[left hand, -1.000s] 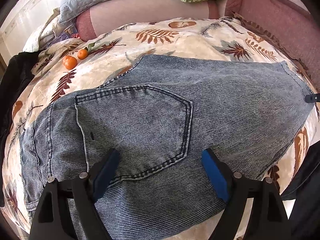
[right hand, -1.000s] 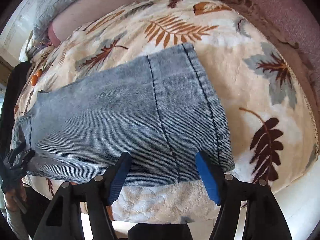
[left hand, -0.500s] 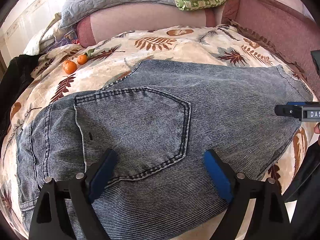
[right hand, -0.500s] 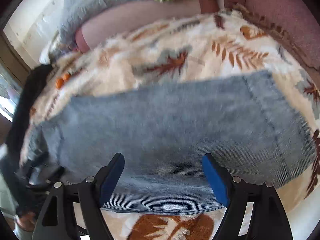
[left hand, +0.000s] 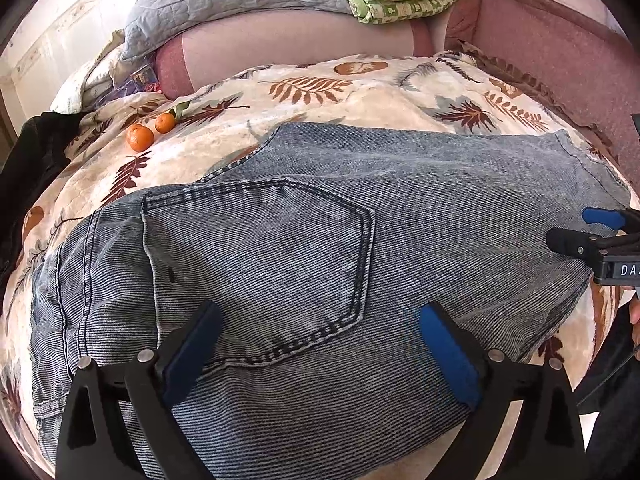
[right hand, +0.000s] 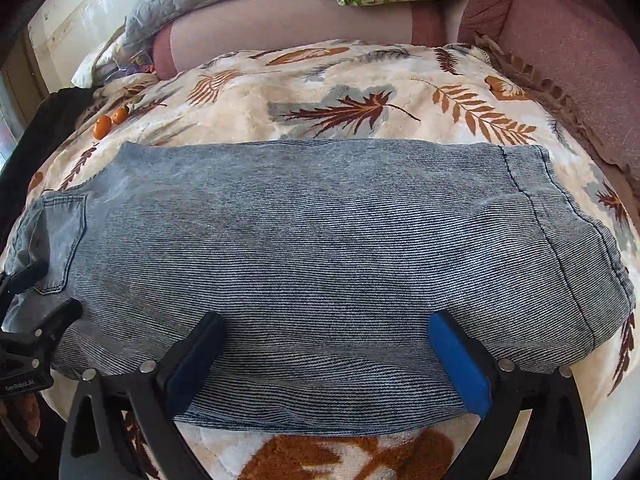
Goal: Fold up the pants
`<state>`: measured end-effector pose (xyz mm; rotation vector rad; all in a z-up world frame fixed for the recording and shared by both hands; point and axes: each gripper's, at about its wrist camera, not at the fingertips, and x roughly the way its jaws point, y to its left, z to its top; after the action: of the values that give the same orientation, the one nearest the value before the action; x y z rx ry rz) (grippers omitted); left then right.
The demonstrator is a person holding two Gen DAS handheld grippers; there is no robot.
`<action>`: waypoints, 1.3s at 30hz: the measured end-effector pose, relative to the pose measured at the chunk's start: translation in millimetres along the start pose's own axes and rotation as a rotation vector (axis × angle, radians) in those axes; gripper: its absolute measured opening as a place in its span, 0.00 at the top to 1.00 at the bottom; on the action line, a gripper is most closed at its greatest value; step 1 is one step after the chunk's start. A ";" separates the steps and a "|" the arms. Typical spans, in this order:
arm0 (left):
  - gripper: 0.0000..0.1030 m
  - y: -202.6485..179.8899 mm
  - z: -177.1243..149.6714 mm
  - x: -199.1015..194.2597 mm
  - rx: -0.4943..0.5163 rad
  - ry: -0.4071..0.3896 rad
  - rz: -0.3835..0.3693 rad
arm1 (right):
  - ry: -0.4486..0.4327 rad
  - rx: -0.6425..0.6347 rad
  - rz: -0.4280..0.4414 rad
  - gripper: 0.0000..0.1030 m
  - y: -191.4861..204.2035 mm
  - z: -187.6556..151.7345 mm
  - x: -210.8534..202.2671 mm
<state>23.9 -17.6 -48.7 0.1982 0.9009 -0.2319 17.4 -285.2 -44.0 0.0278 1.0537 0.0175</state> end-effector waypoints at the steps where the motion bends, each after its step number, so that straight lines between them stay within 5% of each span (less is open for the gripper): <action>1: 0.03 -0.1 -0.4 -0.2 0.000 -0.005 0.001 | -0.004 0.004 -0.006 0.00 0.8 -0.4 0.0; 9: 0.03 1.3 -2.7 -1.8 -0.008 -0.033 -0.009 | -0.004 0.058 -0.017 0.00 -0.4 0.6 0.8; 12: 0.03 0.0 4.5 -6.6 -0.010 0.014 0.011 | 0.008 0.060 -0.003 0.00 -2.2 0.8 0.7; 19: 0.03 15.3 27.4 -56.2 -0.234 -0.152 0.144 | -0.002 0.104 0.067 0.00 -11.2 -1.1 -4.7; 21: 0.03 28.7 28.9 -50.3 -0.321 -0.136 0.190 | -0.019 0.132 0.094 0.00 -15.5 -1.5 -6.7; 25: 0.03 53.0 25.5 -22.1 -0.423 -0.032 0.406 | -0.044 0.163 0.121 0.00 -20.6 -2.1 -9.2; 28: 0.01 59.6 8.4 13.2 -0.402 0.059 0.403 | -0.048 0.128 0.107 0.00 -16.7 -2.7 -9.6; 29: 0.00 55.3 3.8 9.6 -0.376 0.005 0.425 | -0.043 0.117 0.104 0.00 -15.7 -2.2 -9.9; 31: 0.01 57.2 4.6 5.9 -0.406 0.015 0.409 | -0.035 0.120 0.091 0.01 -18.1 0.1 -15.7; 34: 0.01 71.2 6.1 -8.9 -0.498 -0.031 0.334 | -0.142 0.134 0.143 0.01 -23.6 12.0 -48.3; 39: 0.01 83.1 10.7 -32.6 -0.593 -0.119 0.224 | -0.146 -0.053 0.244 0.01 28.3 84.6 -75.9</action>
<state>35.7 62.8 -10.3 -0.2624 0.7869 0.2325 53.4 -260.3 64.6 0.1076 0.8988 0.2610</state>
